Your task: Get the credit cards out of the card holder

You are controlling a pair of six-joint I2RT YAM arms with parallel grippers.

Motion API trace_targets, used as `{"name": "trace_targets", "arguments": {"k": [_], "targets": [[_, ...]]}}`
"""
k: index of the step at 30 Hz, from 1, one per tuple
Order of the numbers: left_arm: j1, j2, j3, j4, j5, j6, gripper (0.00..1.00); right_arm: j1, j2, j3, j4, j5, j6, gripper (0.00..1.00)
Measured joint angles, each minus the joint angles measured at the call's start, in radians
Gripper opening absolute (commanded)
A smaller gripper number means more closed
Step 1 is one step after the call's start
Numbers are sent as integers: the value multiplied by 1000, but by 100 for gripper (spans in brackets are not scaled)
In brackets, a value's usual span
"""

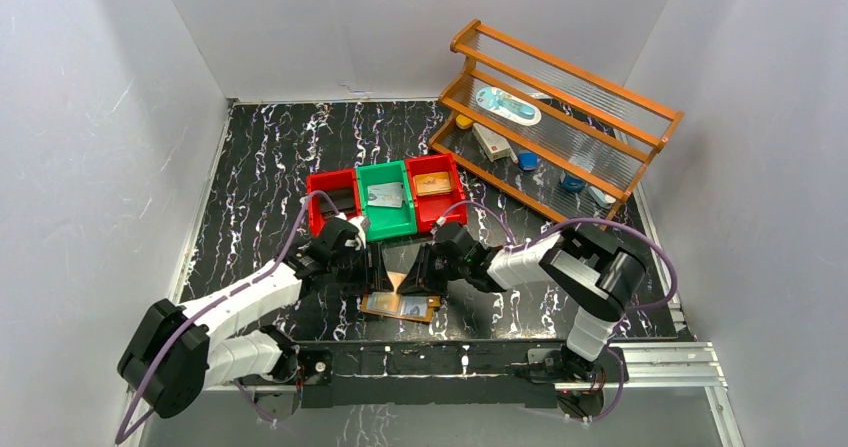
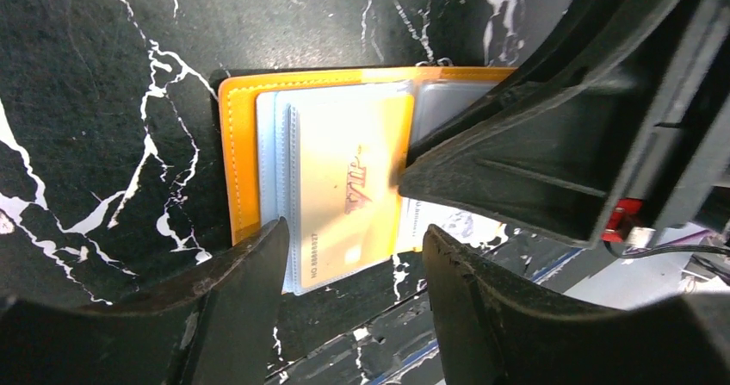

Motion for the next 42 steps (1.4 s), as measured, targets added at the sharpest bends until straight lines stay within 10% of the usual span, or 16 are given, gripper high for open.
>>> {"name": "trace_targets", "arguments": {"k": [13,42], "targets": [[4,40,-34,26,38,23,36,-1,20,-31,79,-8,29,23],[4,56,-37,25,18,18,36,-32,-39,-86,75,-38,-4,11]]}}
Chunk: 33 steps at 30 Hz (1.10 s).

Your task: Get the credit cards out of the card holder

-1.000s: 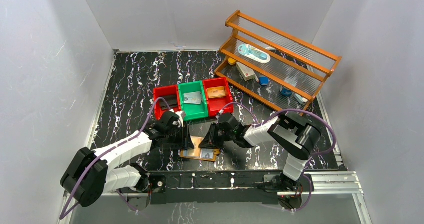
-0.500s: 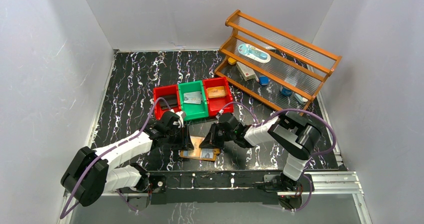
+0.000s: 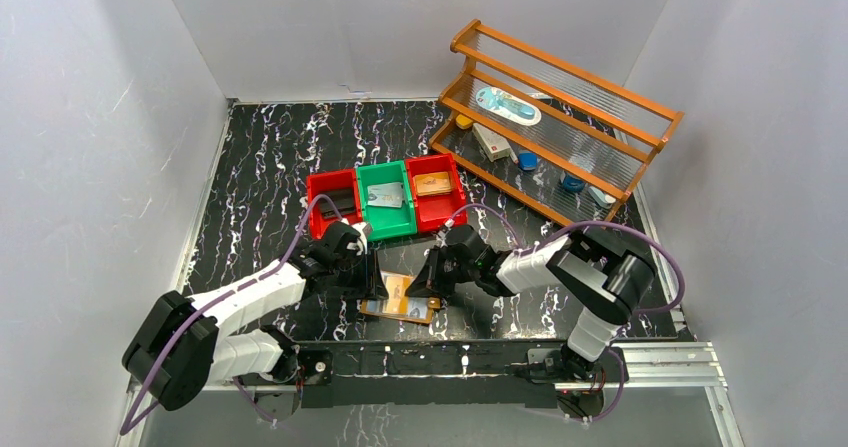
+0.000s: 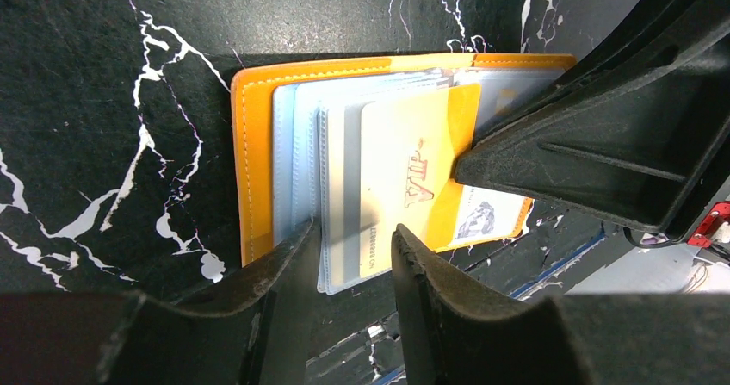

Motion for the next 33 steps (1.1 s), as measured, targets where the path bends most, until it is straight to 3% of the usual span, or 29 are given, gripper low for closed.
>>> {"name": "trace_targets", "arguments": {"k": [12,17,22,27,33], "targets": [[-1,-127,48,-101,-51,-3,63,-6,-47,-39,-17,13,3,11],[-1,-161,80,-46,23,12,63,-6,-47,-39,-19,14,4,11],[-1,-54,80,31,130,19,56,-6,-50,-40,-19,20,8,11],[-1,44,58,48,132,14,56,-6,-55,-58,-4,26,27,11],[-1,51,37,65,133,8,54,-6,-61,-71,18,31,40,12]]}}
